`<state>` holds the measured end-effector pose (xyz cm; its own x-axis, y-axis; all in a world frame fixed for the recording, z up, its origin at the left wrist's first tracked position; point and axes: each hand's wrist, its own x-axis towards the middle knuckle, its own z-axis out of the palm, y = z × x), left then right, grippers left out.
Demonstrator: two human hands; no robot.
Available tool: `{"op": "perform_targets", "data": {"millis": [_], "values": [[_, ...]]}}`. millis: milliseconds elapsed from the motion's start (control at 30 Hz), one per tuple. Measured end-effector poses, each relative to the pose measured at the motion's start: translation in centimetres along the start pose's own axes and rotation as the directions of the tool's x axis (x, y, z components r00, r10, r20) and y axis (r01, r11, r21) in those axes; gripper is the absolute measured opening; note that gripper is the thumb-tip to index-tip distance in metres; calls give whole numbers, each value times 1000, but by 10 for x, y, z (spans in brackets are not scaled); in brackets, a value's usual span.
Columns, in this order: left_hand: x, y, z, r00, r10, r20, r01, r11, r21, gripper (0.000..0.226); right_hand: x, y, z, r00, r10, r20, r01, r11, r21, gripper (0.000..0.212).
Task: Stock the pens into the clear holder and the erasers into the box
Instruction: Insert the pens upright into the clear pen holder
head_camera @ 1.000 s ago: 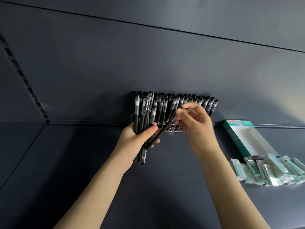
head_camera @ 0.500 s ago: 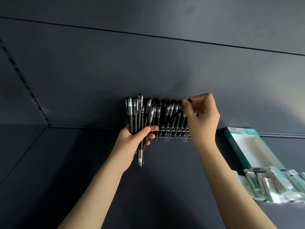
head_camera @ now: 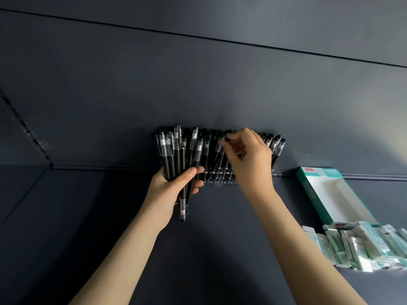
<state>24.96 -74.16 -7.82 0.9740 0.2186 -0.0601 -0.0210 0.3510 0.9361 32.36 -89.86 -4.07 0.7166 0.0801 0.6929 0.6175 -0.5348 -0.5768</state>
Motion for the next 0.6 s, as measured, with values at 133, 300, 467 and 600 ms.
{"op": "perform_targets", "data": {"millis": [133, 300, 467, 600], "values": [[0, 1, -1, 1000, -11, 4, 11, 1000, -1, 16, -3, 9, 1, 993, -86, 84, 89, 996, -32, 20], [-2, 3, 1, 999, -21, 32, 22, 1000, -17, 15, -11, 1, -1, 987, -69, 147, 66, 998, 22, 33], [-7, 1, 6, 996, -23, 87, 24, 1000, -7, 15, -21, -21, -11, 928, 240, 284, -329, 885, 328, 13], [-8, -4, 9, 993, -40, 107, 36, 998, 42, 19, -28, -21, -12, 875, 321, 363, -464, 773, 433, 3]]}}
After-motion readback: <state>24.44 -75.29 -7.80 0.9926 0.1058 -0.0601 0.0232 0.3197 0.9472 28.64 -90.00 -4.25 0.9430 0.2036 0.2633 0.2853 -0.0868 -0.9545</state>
